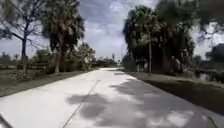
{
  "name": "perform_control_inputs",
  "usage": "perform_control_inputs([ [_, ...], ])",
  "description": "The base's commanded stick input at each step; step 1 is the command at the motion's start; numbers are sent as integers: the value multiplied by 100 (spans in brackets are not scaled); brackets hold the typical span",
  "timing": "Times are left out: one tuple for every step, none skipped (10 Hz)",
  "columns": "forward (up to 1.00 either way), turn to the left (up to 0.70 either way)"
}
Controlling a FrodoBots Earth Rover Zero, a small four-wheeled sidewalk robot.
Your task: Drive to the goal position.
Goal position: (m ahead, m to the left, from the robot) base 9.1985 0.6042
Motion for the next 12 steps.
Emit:
perform_control_inputs([
  [70,0],
  [70,0],
  [70,0],
  [70,0],
  [70,0],
  [70,0],
  [70,0],
  [70,0],
  [70,0],
  [70,0],
  [70,0],
  [70,0],
])
